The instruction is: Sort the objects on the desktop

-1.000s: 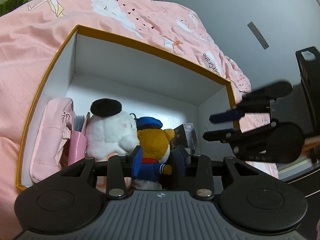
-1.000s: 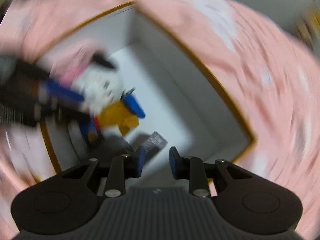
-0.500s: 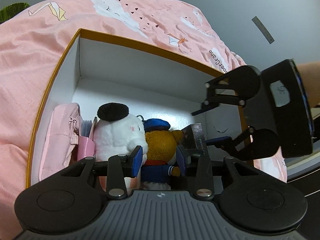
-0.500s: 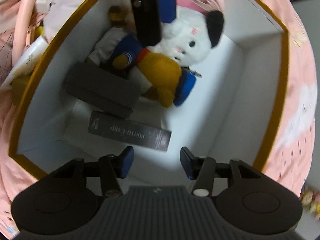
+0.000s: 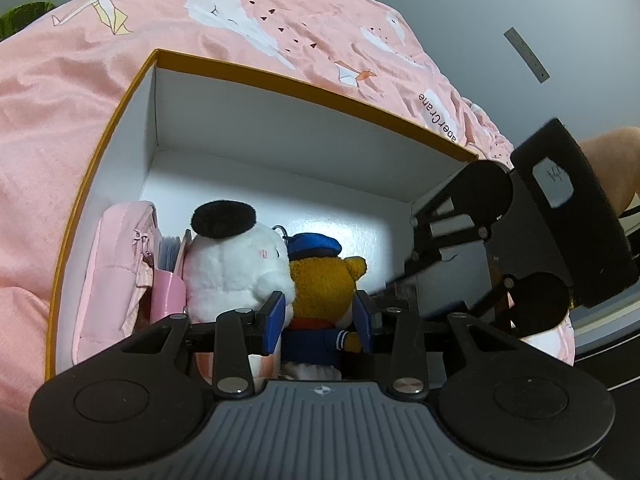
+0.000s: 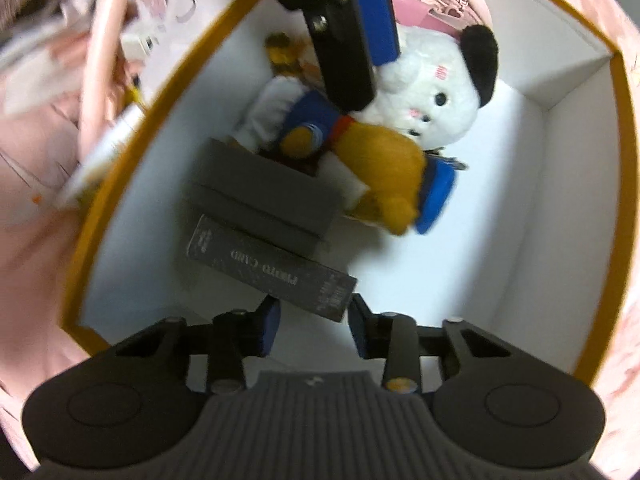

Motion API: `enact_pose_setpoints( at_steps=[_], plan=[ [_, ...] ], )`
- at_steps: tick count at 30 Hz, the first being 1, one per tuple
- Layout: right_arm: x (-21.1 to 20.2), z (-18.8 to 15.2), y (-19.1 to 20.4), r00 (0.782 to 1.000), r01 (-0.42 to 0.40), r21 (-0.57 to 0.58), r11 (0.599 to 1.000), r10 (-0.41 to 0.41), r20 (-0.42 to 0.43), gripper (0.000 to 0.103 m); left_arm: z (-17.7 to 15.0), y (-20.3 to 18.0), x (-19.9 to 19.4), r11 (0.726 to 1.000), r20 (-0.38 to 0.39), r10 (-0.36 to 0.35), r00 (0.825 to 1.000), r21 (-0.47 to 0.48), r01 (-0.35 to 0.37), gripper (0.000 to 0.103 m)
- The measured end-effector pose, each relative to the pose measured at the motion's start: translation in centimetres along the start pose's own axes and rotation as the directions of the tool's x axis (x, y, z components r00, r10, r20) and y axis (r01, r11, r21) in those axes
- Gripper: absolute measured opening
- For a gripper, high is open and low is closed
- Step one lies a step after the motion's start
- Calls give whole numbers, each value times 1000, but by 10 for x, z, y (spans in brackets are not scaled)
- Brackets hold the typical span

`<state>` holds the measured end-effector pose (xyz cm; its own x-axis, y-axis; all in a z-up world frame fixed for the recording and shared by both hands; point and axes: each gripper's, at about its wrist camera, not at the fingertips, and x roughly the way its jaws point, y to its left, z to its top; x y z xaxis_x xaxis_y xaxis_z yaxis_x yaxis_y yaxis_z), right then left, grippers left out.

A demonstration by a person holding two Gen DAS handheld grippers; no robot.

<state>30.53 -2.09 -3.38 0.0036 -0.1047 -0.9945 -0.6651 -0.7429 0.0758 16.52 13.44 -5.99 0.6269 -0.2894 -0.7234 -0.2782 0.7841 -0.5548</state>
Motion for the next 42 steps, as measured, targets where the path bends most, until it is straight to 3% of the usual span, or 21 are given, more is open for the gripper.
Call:
enact_pose_setpoints(
  at_steps=[7,13,16,20,24,27,29,31,33,35,39,40,42],
  plan=[
    [-6,-12,-14,998,-53,109,993,47,50,39,-3,-1,2,1000,-17,8,1000,11,-8,42],
    [-9,-19,-21,999,-34,176,984,33,12,40,-6,-9,-5,997,-7,36,999,64,-35,42],
    [-21,-26,-22,1000,-4,210,978,0,19,39,-8,-14,-13,995,4,41,999,93,-41,42],
    [-51,-37,-22,993,95,298,950,-110,35,40,-13,-21,-26,990,21,44,999,135,-46,42],
    [-96,-44,-21,961,133,467,874,-228,154,40,-22,-37,-41,977,33,24,999,210,-30,42],
    [-116,-26,18,938,105,615,781,-283,198,40,-31,-49,-51,960,35,6,999,280,-15,42],
    [-123,-25,43,918,74,667,742,-311,245,41,-38,-57,-57,950,32,-16,999,312,5,42],
    [-125,-16,67,889,48,690,722,-346,300,42,-45,-61,-62,943,30,-40,999,333,28,42],
    [-120,-9,91,855,20,719,694,-385,348,49,-52,-67,-65,930,24,-43,999,365,31,42],
    [-119,-9,112,818,2,759,651,-437,373,54,-58,-73,-67,909,24,-42,999,415,29,42],
    [-101,-8,160,762,-36,832,554,-523,381,54,-69,-86,-66,867,18,-33,999,498,19,42],
    [-104,-13,169,763,-50,853,519,-532,368,54,-72,-89,-64,856,12,-26,1000,516,16,42],
    [-86,-17,176,803,-83,909,409,-512,304,53,-77,-93,-58,840,-8,-3,1000,543,7,42]
  ],
)
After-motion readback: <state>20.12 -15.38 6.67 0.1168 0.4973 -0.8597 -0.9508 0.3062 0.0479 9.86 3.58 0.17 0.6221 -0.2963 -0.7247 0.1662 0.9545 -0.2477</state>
